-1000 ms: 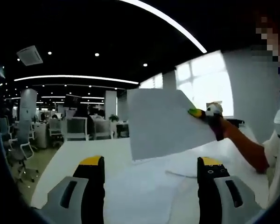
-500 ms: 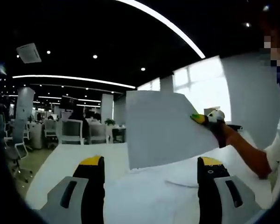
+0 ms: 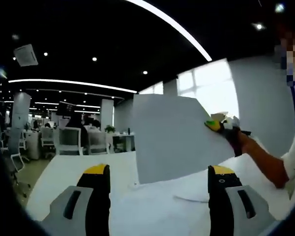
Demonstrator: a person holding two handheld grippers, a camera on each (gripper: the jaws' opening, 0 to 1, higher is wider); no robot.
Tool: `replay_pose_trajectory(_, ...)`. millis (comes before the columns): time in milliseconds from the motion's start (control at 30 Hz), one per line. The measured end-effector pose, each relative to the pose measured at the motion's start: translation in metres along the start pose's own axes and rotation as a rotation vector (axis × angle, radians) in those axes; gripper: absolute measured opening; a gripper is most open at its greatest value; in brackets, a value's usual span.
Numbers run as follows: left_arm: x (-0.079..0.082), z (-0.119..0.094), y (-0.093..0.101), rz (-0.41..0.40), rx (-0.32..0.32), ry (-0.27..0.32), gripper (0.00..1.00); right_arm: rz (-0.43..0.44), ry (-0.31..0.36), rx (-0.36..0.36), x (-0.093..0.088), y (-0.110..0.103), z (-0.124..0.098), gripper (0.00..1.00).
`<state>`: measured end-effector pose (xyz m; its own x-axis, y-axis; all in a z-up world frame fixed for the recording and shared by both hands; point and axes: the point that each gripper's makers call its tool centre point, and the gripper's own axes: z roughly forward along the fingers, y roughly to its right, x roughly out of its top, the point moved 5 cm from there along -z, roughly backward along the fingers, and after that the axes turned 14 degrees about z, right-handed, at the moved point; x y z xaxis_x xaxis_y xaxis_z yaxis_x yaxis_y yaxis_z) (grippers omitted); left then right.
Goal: Organize the stack of printing papers by aligning and flattening the scattered papers on the table
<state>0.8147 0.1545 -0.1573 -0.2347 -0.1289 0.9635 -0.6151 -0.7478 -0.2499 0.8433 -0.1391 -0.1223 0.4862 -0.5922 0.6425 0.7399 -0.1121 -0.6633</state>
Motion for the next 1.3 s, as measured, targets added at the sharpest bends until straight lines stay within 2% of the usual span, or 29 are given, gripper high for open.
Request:
replay_pose_trajectory(67,-0.003,0.006,0.0,0.0,-0.025,-0.013,0.84,-0.002,0.011,-0.008,0.002,0.002,-0.002,0.0)
replay_pose_trajectory(233,-0.012,0.014,-0.006,-0.019,-0.04,-0.034,0.84,-0.005,0.013,-0.018,0.002,0.004,-0.001,0.0)
replay_pose_trajectory(300,-0.011,0.02,-0.01,-0.013,-0.044,-0.049,0.84,-0.01,0.01,-0.02,0.002,0.005,-0.001,0.0)
replay_pose_trajectory(500,0.002,0.037,-0.021,-0.018,-0.049,0.002,0.84,-0.009,0.018,-0.04,0.003,0.01,-0.001,0.0)
replay_pose_trajectory(600,-0.002,0.043,-0.025,-0.03,-0.035,0.016,0.84,-0.005,0.018,-0.062,0.003,0.016,-0.002,0.0)
replay_pose_trajectory(633,-0.003,0.043,-0.025,-0.029,-0.035,-0.004,0.84,-0.002,0.021,-0.064,0.002,0.017,-0.002,0.0)
replay_pose_trajectory(733,-0.006,0.043,-0.025,-0.011,-0.032,-0.013,0.84,0.008,0.026,-0.085,0.002,0.021,-0.002,0.0)
replay_pose_trajectory(933,-0.009,0.049,-0.022,-0.043,-0.039,-0.003,0.84,0.035,0.058,-0.105,0.004,0.025,-0.003,0.0)
replay_pose_trajectory(1133,-0.018,0.059,-0.012,-0.056,-0.066,-0.028,0.84,0.058,0.073,-0.084,0.006,0.024,-0.002,0.0)
replay_pose_trajectory(1233,-0.022,0.062,-0.008,-0.116,-0.083,-0.016,0.84,0.066,0.106,-0.062,0.012,0.021,-0.004,0.0)
replay_pose_trajectory(1300,-0.023,0.064,-0.008,-0.127,-0.085,-0.012,0.84,0.084,0.129,-0.048,0.014,0.02,-0.006,0.0)
